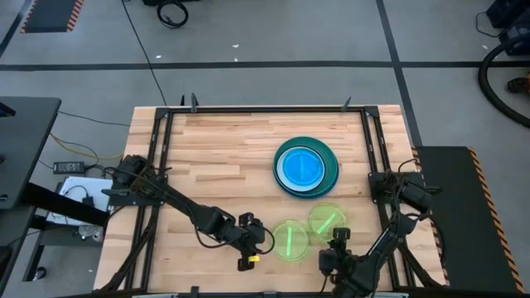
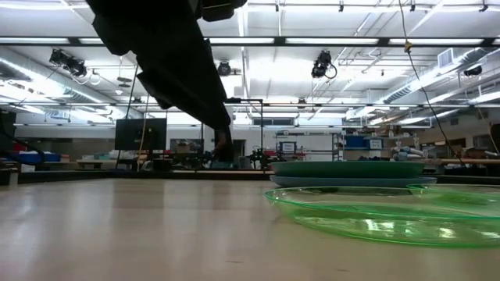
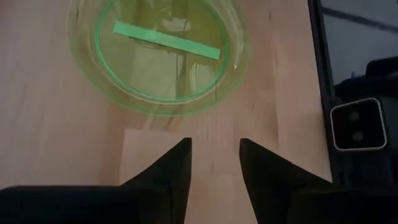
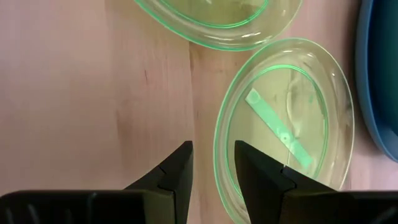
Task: Stack plastic plates
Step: Stack the right light green plate on top of the light blue plate
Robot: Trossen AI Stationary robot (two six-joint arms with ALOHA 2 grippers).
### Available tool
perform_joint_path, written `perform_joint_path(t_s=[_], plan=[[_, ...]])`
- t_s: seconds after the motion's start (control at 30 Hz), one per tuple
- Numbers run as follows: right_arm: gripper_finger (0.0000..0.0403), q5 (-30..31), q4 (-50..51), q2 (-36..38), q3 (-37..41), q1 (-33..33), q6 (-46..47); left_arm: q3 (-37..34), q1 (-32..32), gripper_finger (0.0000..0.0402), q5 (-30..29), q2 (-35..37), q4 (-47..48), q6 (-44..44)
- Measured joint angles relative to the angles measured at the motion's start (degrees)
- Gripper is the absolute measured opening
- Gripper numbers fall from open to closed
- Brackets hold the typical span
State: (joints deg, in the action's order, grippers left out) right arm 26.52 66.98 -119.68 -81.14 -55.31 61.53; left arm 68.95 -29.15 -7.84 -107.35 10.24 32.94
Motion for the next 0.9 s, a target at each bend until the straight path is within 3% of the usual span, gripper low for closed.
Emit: perform_joint_path(t_s=[0.27,0.57,0.9], plan=[[0.0128,1.82,1.25,-3.76,0.26,-0.44,1.06,0.00,-0.02,0.0142,-0.02,0.00,-0.83,6.85],[0.0125,2.19,1.15,-3.95,1.00,-0.54,1.28,0.00,0.00,0.0142,-2.01,0.00,-9.03,6.47],[0.0068,1.86,-1.40,-3.68,3.54,-1.08,2.65,0.02,-0.02,0.0142,-1.99,0.02,-14.63,5.10]])
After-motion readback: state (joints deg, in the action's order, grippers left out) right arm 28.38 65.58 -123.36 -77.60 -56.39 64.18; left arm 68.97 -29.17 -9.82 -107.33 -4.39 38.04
